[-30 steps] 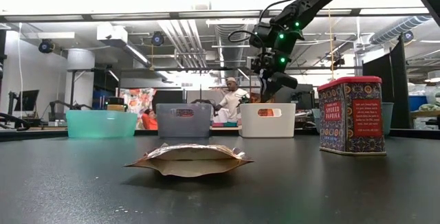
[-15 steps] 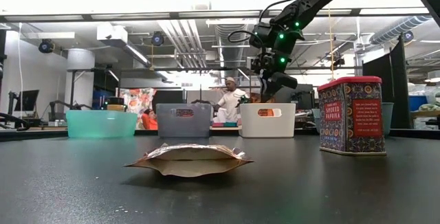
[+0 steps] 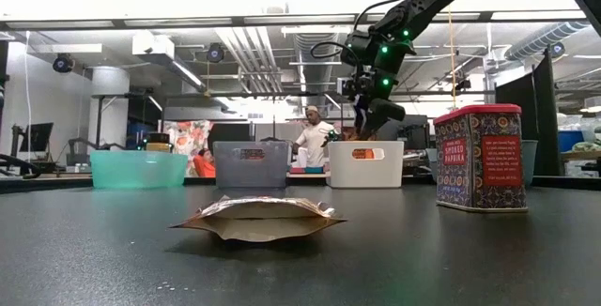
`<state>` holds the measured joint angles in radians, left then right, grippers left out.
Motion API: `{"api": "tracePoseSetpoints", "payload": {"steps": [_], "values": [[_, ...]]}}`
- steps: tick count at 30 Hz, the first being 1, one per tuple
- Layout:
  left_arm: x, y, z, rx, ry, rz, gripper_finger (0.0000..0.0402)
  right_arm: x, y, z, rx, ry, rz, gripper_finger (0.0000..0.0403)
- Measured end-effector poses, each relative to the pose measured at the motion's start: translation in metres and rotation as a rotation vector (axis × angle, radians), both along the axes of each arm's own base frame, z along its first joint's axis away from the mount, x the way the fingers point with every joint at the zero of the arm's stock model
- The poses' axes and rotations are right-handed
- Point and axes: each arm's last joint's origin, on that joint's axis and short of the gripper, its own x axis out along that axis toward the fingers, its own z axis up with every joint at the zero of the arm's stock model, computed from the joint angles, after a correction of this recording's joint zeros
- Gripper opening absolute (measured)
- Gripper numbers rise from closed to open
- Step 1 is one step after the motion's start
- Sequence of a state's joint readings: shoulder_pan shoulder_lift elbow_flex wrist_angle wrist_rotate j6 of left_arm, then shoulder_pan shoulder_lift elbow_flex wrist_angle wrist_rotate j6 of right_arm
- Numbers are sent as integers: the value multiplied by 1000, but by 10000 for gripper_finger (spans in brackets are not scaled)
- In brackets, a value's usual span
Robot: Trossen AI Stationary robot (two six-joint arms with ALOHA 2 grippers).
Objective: Sort spices by type
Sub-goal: Put the top orange seasoning pack into the white bin, then put the red seasoning can into the black bin
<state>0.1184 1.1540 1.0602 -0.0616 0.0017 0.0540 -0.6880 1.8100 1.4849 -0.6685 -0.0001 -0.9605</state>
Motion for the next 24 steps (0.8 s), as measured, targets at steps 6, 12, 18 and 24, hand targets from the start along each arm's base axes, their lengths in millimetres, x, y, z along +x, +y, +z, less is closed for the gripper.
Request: {"api": "tracePoseSetpoints", "payload": {"steps": [6, 12, 18, 24], "values": [[4, 0, -4, -2, 15, 0, 233, -1, 1, 5, -5, -13, -9, 180], [4, 0, -5, -4, 28, 0, 233, -7, 5, 22, -43, -37, -44, 200], [2, 0, -9, -23, 71, 7, 233, -24, 15, 58, -130, -79, -183, 207], [-2, 2, -20, -40, 194, 79, 233, -49, 43, 106, -76, -259, -392, 199]]}}
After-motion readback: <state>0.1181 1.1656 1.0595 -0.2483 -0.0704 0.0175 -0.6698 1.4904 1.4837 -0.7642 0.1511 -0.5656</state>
